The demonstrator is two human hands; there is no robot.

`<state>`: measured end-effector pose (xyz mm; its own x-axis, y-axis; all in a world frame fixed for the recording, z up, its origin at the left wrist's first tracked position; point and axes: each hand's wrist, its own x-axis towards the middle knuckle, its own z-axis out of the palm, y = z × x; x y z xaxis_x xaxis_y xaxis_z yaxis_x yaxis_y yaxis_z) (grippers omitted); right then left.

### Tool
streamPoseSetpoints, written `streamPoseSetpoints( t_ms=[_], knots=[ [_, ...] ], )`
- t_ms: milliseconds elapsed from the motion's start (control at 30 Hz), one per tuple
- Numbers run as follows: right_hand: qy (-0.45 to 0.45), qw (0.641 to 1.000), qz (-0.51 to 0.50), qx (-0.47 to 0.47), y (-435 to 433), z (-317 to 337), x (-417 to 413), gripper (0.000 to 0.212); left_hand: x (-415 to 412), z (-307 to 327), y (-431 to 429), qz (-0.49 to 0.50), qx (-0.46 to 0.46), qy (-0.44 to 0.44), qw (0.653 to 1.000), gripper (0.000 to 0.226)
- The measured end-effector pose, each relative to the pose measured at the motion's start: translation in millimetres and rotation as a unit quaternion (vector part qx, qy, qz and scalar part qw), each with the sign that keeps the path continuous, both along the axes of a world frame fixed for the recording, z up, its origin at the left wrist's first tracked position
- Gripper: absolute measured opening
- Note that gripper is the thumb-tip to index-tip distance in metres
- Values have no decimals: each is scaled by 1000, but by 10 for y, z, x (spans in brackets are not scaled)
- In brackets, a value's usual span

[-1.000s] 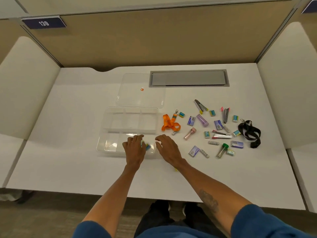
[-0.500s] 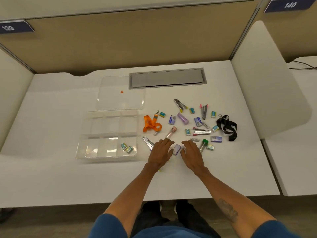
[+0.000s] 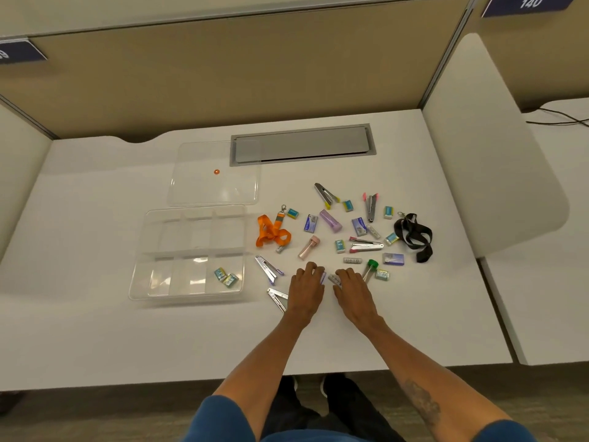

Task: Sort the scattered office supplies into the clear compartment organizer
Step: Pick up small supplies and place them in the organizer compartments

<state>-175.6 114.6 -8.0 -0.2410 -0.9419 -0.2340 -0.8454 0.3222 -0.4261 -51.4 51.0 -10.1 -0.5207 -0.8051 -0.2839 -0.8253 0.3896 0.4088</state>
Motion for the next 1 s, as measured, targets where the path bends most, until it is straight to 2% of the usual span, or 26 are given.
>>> streamPoseSetpoints(
  t_ms=[233,300,433,533,700,867,1000],
  knots=[
    [21,1000,-20,-9,-82,-88,24,11,-11,-19,-41,28,38,27,999,42],
    [-15,998,-57,-11,-127,-67,41,17,4,23,-93,43,42,46,997,41],
    [-85,990,-87,-72,-351,101,159,20,165,228,-310,48,-20,104,993,43],
    [-132,980,-104,-109,-678,256,348,20,430,378,-557,91,-73,154,981,43],
    [-190,968,-61,-152,-1231,512,818,9,1000,561,-1017,174,-150,142,963,38],
    [-149,976,-2,-160,-1681,642,1290,10,1580,587,-1381,252,-165,112,947,43],
    [-64,984,78,-150,-1966,621,1575,13,2004,503,-1613,259,-148,33,954,38]
  ],
)
